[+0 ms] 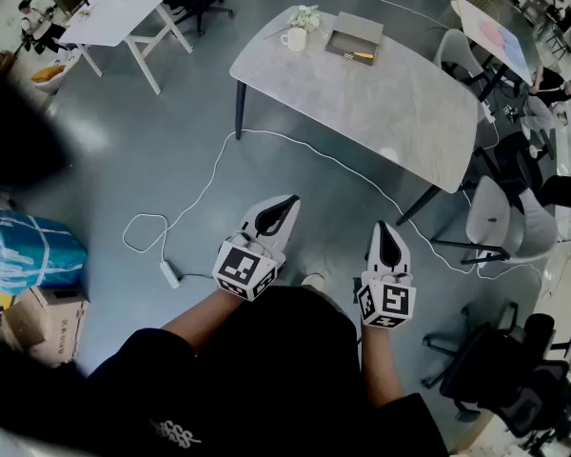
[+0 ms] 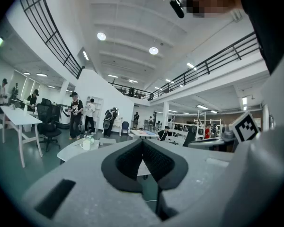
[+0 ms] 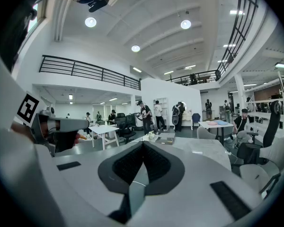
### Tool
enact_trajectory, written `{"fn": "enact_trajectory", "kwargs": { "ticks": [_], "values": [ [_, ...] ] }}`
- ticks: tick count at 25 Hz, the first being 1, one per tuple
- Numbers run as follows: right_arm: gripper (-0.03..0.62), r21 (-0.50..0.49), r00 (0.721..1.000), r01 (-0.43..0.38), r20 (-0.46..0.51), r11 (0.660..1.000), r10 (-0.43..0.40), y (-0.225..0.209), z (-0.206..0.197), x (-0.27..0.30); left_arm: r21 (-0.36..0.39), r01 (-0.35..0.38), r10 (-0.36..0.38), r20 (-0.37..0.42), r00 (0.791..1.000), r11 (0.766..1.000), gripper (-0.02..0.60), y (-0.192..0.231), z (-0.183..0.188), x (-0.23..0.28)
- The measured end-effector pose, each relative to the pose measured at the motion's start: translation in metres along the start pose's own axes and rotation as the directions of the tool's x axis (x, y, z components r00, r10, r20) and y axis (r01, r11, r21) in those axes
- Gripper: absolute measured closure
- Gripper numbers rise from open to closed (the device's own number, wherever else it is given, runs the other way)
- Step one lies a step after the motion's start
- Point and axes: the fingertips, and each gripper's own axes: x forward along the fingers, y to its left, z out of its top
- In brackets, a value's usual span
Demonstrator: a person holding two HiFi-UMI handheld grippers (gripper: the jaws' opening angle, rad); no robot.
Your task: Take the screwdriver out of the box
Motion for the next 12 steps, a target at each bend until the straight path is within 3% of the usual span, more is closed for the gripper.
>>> {"fn": "enact_trajectory", "kwargs": {
  "ticks": [7, 12],
  "values": [
    [0.583, -0.014, 0.997, -0.067, 0.026, 0.998, 0.068, -0.040, -0.016, -0.010, 0.000, -0.031, 0.031, 0.027, 0.999, 1.000, 0.569, -0.032, -0.010, 0.030],
    [0.583, -0.005, 0.986, -0.161, 0.038, 0.987, 0.161, -0.042, -0.028, -0.015, 0.004, -0.081, 0.081, 0.043, 0.996, 0.997, 0.569, -0.031, -0.012, 0.039]
  ]
}}
